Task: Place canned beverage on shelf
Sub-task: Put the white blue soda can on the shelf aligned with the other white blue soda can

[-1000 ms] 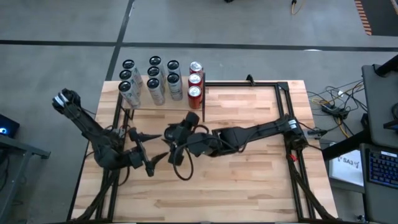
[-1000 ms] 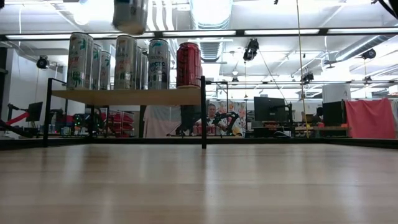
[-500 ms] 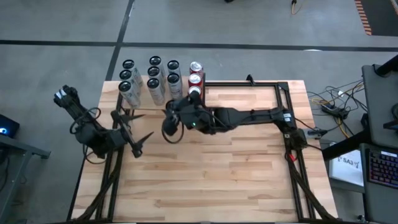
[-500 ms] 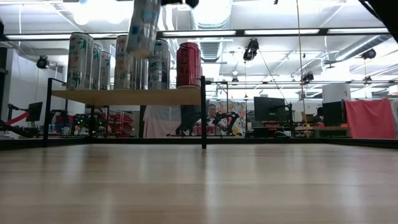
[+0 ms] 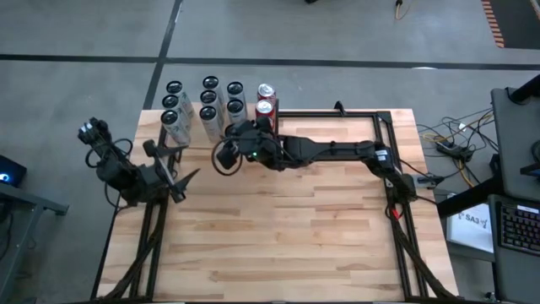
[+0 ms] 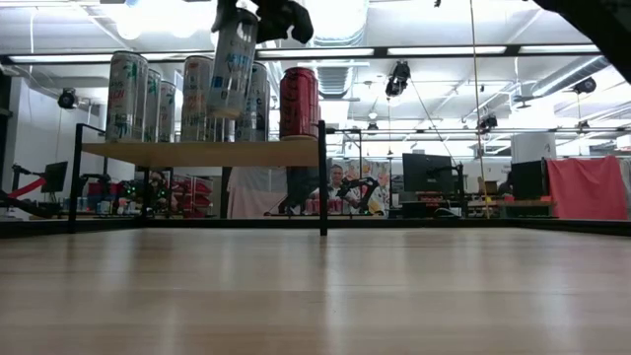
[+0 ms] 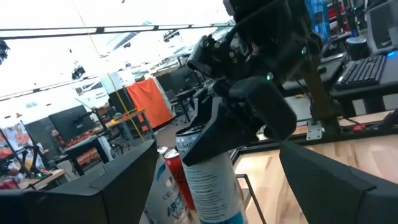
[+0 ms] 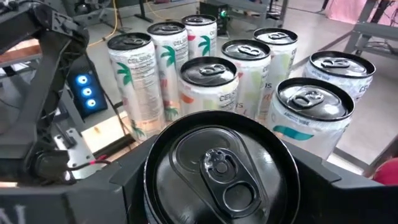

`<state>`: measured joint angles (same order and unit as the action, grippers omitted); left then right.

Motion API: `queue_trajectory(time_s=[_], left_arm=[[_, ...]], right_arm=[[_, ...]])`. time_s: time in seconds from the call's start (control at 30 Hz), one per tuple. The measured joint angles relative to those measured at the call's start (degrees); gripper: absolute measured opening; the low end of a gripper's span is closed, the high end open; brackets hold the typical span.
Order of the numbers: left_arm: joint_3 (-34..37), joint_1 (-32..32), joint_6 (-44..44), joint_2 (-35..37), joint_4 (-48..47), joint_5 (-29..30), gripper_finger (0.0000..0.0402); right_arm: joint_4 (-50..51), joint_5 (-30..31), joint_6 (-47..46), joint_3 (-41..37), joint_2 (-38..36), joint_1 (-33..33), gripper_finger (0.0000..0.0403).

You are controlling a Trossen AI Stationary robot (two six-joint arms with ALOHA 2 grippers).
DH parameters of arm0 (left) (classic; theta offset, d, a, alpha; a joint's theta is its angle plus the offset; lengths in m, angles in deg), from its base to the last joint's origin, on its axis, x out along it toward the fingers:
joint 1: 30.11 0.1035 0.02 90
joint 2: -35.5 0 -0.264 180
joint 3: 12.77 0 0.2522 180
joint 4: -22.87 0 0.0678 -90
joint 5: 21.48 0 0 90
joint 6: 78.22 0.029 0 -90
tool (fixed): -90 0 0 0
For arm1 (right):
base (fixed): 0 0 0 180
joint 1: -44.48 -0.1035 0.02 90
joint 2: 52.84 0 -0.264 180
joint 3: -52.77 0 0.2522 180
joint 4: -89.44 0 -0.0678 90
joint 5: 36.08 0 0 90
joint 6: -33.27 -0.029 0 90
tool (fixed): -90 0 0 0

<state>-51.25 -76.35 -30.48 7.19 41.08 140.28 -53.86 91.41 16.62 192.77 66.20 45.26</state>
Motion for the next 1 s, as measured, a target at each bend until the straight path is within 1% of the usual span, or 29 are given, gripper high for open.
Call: queue_trajectory(time_s=[0.23, 0.5, 1.0], left_arm=[[0.5, 0.0, -0.2, 1.8, 0.1, -0.3, 0.0323], [0.2, 0.0, -0.2, 1.9, 0.2, -0.3, 0.0323], [0.3, 0.0, 0.3, 1.7, 0.1, -0.4, 0.0323]], right_arm=[[1.1, 0.2, 0.4, 0.0, 0.7, 1.0, 0.0242], [3.3, 0.0, 0.7, 0.0, 0.7, 2.1, 0.0242], [3.1, 0.2, -1.4, -0.4, 1.0, 3.0, 0.0242]])
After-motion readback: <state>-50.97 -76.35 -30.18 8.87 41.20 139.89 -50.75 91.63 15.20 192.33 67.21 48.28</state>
